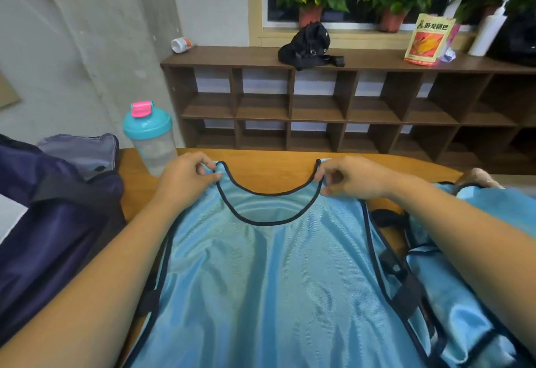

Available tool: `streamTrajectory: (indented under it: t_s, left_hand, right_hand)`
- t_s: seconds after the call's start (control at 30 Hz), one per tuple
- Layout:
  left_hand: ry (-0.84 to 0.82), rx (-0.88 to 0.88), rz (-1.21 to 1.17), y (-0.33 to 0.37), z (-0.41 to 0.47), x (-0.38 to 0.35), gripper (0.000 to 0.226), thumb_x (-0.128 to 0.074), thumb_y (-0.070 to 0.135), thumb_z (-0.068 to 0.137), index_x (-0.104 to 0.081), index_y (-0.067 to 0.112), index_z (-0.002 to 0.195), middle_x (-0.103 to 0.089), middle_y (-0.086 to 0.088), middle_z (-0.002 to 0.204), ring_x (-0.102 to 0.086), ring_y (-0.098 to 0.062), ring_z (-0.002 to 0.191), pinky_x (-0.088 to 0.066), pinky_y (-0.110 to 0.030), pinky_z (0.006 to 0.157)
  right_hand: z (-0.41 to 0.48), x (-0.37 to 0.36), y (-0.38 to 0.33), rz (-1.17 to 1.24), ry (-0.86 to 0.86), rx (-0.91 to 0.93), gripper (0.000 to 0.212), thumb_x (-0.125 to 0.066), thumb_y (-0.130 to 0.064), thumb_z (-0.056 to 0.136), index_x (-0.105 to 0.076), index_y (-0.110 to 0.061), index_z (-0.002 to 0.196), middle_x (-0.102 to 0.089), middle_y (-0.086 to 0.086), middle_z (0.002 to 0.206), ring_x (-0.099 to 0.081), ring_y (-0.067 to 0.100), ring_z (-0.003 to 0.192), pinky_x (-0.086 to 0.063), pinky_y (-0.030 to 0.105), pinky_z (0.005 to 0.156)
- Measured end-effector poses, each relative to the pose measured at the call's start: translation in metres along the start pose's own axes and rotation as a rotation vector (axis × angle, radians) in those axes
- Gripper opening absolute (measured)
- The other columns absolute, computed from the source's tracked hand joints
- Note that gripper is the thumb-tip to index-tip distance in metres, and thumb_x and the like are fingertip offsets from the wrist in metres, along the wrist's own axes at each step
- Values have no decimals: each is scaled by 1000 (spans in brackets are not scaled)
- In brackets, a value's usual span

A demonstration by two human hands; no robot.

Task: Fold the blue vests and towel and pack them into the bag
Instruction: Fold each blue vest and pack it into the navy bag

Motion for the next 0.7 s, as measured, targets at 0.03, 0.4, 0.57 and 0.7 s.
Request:
streamTrajectory:
  t_s: [0.03,0.4,0.57,0.7]
  left_hand:
    - [5,5,34,-1,0,0,20,-87,35,84,-69,28,88,-64,2,80,-60,-14,73,-43,-31,62]
    - [-173,32,48,-10,-6,-5,16,-80,25,85,-72,33,96,-71,8,85,-66,-13,82,-52,-34,77]
    - [-217,-107,125,0,-6,-1,14,-80,22,89,-74,33,84,-69,11,87,-63,-4,81,-45,-22,71]
    - [-235,-143,233,2,-5,-8,18,-70,16,98,-66,29,86,-61,10,92,-59,-6,82,-40,-20,68]
  right_hand:
    - [-1,-5,4,30,34,-9,20,-80,-36,94,-71,-40,111,-67,-12,94,-62,5,88,-46,21,74]
    - [-6,-20,2,34,218,71,13,-73,-24,98,-68,-35,92,-65,-13,89,-59,1,82,-44,19,70]
    - [-11,-9,-7,39,316,99,16,-69,-24,101,-62,-36,93,-54,-13,93,-54,2,83,-38,20,70]
    - [-12,7,-2,57,445,18,13,-65,-20,102,-60,-31,98,-56,-8,99,-56,8,90,-48,27,76]
Point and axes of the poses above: each hand's wrist, its own z-axis towards the middle knuckle, its own x-axis out of the back of the hand, y = z × x, the point moved 6 cm from there along z, towards the middle knuckle
